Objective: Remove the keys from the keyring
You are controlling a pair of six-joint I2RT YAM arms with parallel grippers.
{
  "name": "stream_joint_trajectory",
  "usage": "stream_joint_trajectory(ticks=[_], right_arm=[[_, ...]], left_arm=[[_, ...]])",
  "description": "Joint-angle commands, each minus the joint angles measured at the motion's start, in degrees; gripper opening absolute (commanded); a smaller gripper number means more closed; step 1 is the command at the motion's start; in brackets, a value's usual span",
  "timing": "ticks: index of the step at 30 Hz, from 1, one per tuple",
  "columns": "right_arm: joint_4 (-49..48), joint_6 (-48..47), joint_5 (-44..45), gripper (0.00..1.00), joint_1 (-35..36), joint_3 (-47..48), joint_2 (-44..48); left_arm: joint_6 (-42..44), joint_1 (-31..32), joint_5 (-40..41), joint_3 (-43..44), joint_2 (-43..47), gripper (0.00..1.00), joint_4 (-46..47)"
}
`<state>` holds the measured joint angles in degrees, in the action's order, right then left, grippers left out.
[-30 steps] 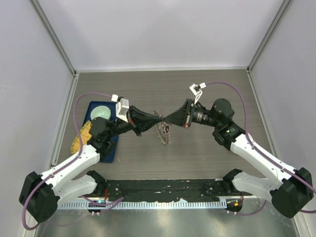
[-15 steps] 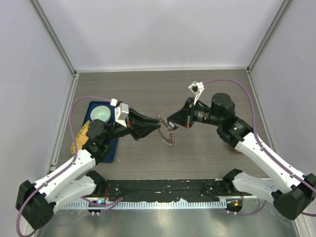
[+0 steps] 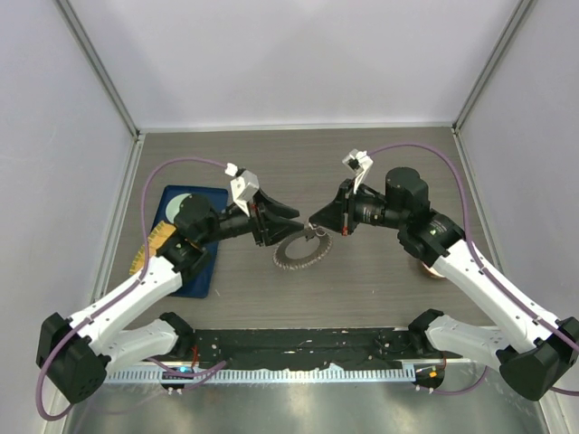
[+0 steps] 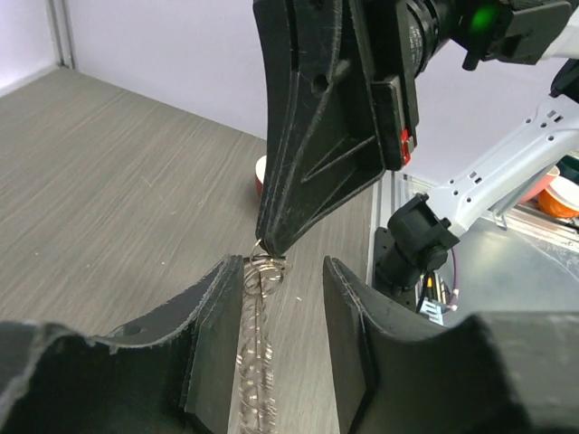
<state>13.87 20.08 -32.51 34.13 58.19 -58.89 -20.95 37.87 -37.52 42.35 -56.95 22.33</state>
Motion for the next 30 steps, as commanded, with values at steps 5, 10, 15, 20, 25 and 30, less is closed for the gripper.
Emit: stream_joint_trajectory(ticks=[5,10,15,20,25,30], right_arm=[[-6.57,5.67,3.86,0.01,-0.03,0.61,1.41],[-9.29,8.75,7.10,0.01,0.06,-0.98,1.33],[-7.89,9.02,9.83,0.01,0.06,-0.01,0.36],[-7.45,10.51,12.99,0.01,0.06,0.69,-0.43],[-8.24,11.92,14.23,0.01,0.24,0.69,-0.61],[-8.16,12.44,14.76,0.01,0.59,1.22,-0.70]], left_arm=[[-1.55,1.42,5.16,3.35,-0.54,0.44,-4.39],[0.12,1.77,16.85,3.53,0.17,0.43,-9.93],[-0.50,1.86,22.66,1.16,1.75,0.43,-8.36],[-0.85,1.86,21.26,0.54,1.49,0.40,-6.86],[-1.99,1.77,17.57,-0.16,1.14,0.40,-3.62],[-0.42,2.03,12.83,-0.60,-0.61,0.41,-0.80]])
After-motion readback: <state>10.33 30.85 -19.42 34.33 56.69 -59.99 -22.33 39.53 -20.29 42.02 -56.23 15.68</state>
